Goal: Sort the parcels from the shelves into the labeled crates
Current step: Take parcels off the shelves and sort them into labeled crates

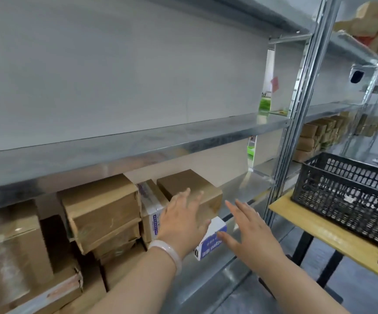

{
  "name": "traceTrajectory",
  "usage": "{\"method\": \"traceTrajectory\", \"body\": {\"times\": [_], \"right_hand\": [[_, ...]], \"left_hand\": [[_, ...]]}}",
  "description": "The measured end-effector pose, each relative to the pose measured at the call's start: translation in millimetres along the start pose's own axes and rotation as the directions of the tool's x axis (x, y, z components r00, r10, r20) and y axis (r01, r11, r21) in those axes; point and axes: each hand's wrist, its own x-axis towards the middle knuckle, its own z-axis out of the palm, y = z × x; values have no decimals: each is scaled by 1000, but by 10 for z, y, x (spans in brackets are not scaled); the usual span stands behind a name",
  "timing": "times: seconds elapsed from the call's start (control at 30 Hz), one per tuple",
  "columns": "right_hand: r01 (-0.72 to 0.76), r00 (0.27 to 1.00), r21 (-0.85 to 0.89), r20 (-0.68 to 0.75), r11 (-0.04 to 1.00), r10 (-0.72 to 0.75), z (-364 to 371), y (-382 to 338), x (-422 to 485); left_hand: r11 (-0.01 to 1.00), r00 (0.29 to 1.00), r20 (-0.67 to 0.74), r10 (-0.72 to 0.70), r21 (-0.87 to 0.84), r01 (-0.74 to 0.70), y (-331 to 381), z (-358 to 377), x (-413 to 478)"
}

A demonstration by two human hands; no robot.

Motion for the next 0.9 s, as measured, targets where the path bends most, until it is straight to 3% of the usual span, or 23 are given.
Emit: {"method": "traceTrajectory", "body": {"times": [0.23, 0.43, 0.63, 0.73, 0.83, 0.9], "right_hand": [[-68, 997, 107, 48, 992, 63, 170, 473, 773], [-23, 992, 266, 126, 964, -11, 500, 727, 1551], [-180, 959, 546, 281, 818, 23, 712, 952, 2235], [-289, 901, 597, 433, 749, 3, 812, 1032, 2407], [-363, 843, 644, 535, 674, -56, 893, 1073, 2426], [-338, 862, 688, 501, 643, -83, 897, 1119, 2412]], "left_hand": [[997, 995, 56, -82, 9, 82, -44, 367, 550], [958, 957, 92, -276, -56, 281, -27, 631, 841], [841, 842, 76, -535, -49, 539, 40, 845, 1057], [754, 753, 53, -655, -8, 657, 81, 924, 1173], [640, 648, 110, -753, -106, 761, 126, 964, 1258], [597, 621, 88, -779, -198, 777, 176, 982, 1282]]}}
